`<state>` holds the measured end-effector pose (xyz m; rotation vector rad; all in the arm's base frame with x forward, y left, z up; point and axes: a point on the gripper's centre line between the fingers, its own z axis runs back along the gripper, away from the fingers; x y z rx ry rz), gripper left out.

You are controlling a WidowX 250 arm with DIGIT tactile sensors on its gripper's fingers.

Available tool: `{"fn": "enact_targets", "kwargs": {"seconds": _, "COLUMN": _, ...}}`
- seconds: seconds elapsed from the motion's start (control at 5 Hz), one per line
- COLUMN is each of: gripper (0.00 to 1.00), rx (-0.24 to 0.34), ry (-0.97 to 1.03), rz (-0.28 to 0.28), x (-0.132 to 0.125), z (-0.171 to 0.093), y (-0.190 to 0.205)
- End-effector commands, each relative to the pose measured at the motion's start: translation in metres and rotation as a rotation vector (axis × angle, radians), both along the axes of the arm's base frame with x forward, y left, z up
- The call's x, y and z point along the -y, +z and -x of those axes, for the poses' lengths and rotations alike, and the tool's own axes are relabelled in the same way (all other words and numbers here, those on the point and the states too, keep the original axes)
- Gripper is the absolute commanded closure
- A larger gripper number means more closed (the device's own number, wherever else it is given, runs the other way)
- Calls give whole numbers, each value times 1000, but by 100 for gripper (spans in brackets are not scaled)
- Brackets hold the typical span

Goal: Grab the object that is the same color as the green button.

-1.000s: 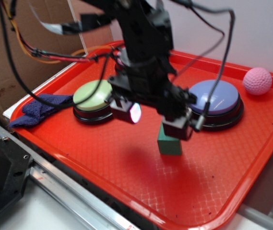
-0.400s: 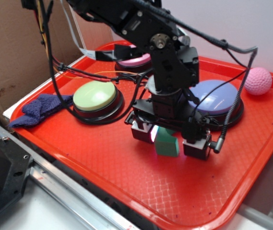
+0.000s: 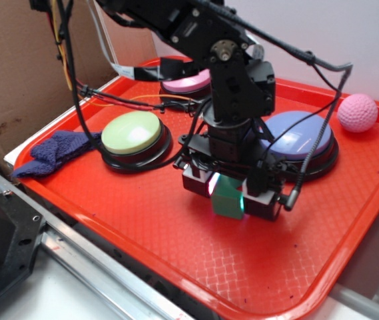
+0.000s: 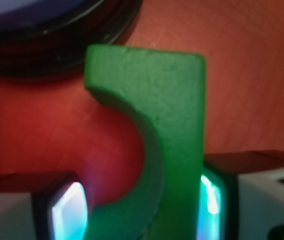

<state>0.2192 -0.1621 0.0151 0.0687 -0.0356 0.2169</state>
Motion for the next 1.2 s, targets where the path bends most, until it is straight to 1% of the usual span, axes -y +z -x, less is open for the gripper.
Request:
{"fn": "enact_targets", "kwargs": {"seconds": 0.0, "gripper": 100, "rx": 41, "ry": -208, "rz": 0, "x": -21, "z": -16, "y": 81}}
{"fn": "enact_targets", "kwargs": {"seconds": 0.2, "gripper": 100, "rx": 1, "ry": -288, "rz": 10, "x": -44, "z": -19, "y": 119}}
{"fn": "enact_targets", "kwargs": {"seconds": 0.4, "gripper": 100, "rx": 41, "ry": -284, "rz": 84, "x": -72, "z": -18, "y": 161}}
{"fn": "enact_targets", "kwargs": {"seconds": 0.6, "gripper": 100, "rx": 102, "ry": -249, "rz": 173, "x": -96, "z": -14, "y": 186}}
{"fn": "enact_targets", "kwargs": {"seconds": 0.8, "gripper": 100, "rx": 143, "ry": -226, "rz": 181, "x": -101, "z": -12, "y": 192}}
{"fn": "enact_targets", "kwargs": {"seconds": 1.0, "gripper": 100, "rx": 121, "ry": -215, "rz": 110, "x": -90, "z": -16, "y": 183}}
